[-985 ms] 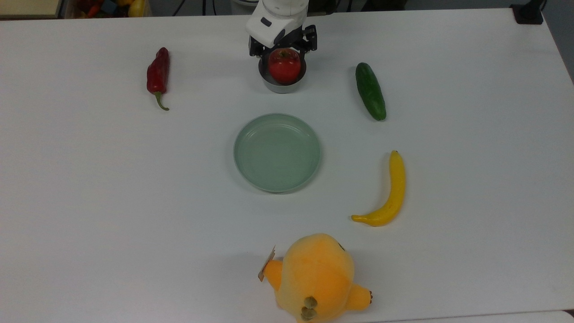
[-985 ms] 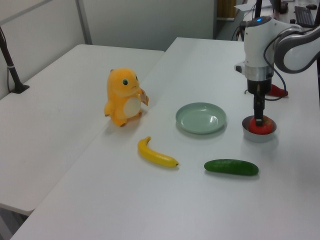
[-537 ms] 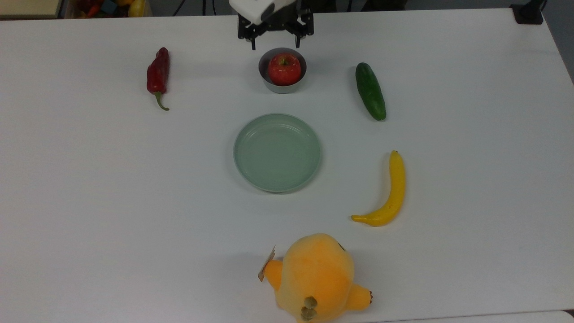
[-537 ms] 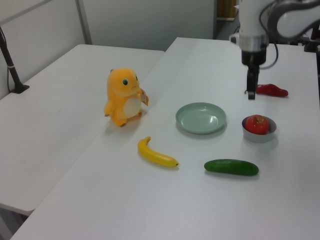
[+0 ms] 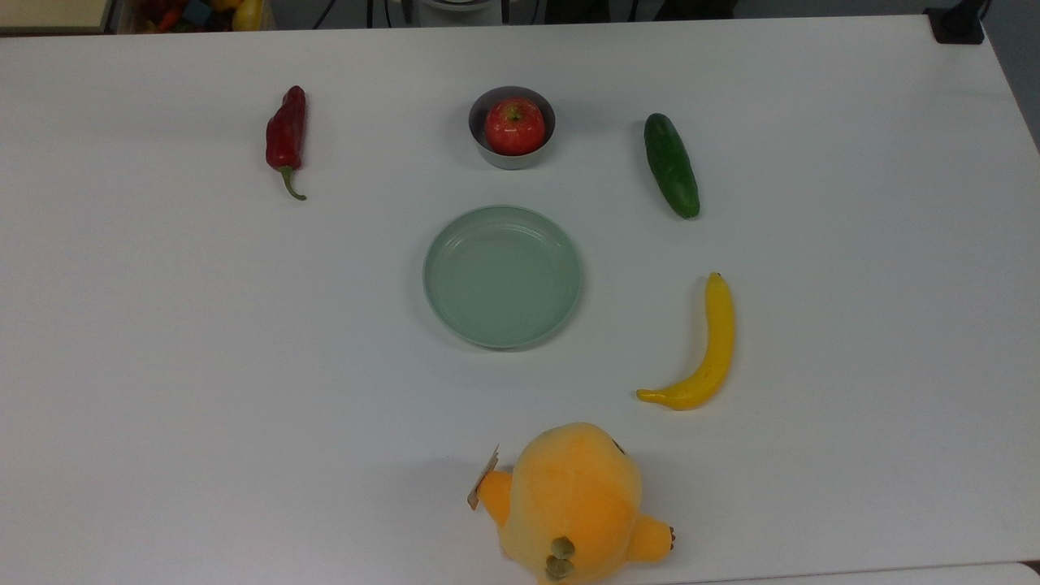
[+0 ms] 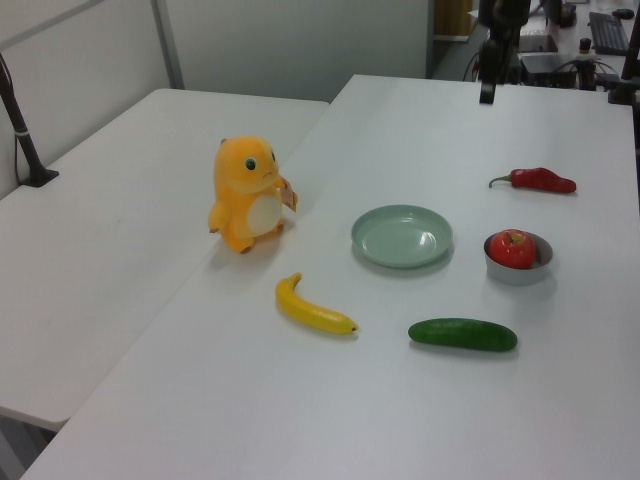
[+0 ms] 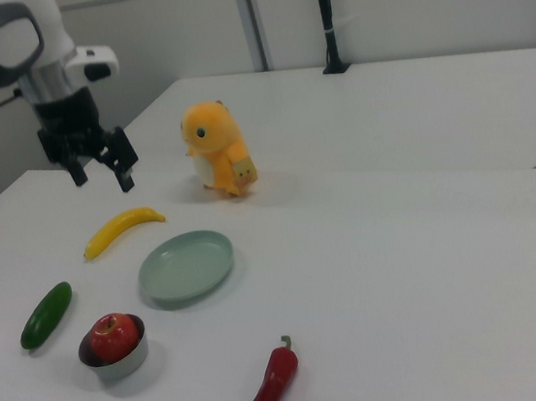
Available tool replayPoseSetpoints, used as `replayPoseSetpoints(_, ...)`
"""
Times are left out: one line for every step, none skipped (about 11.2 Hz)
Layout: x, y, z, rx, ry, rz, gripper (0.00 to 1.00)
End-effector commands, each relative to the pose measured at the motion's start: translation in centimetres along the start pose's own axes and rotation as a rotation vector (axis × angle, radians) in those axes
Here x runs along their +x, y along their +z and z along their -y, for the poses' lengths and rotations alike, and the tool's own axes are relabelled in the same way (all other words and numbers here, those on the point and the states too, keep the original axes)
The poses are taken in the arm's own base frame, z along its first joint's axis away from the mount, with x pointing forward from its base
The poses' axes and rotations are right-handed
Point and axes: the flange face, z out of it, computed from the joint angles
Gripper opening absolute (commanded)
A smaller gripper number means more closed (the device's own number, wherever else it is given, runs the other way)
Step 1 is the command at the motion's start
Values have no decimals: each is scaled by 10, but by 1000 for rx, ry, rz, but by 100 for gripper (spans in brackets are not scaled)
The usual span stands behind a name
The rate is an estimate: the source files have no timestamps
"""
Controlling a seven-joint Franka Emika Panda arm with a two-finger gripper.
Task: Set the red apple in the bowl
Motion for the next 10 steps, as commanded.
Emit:
replayPoseSetpoints(8,-43,-36,35,75,-48,100)
replayPoseSetpoints(13,-38,-50,32,84,-53,100)
replayPoseSetpoints(20,-31,-56,30,77,-55,100)
replayPoseSetpoints(28,-27,-56,26,61,-88,100)
replayPoseSetpoints(34,-22,-51,16,41,-112,100)
replayPoseSetpoints(36,-20,-48,19,-4,-111,100)
replayPoseSetpoints(35,-20,-46,25,-42,-108,100)
replayPoseSetpoints(33,-21,-43,26,-72,-104,100)
replayPoseSetpoints(32,-20,-39,26,-81,-91,100)
replayPoseSetpoints(28,-17,-34,28,-96,-53,100)
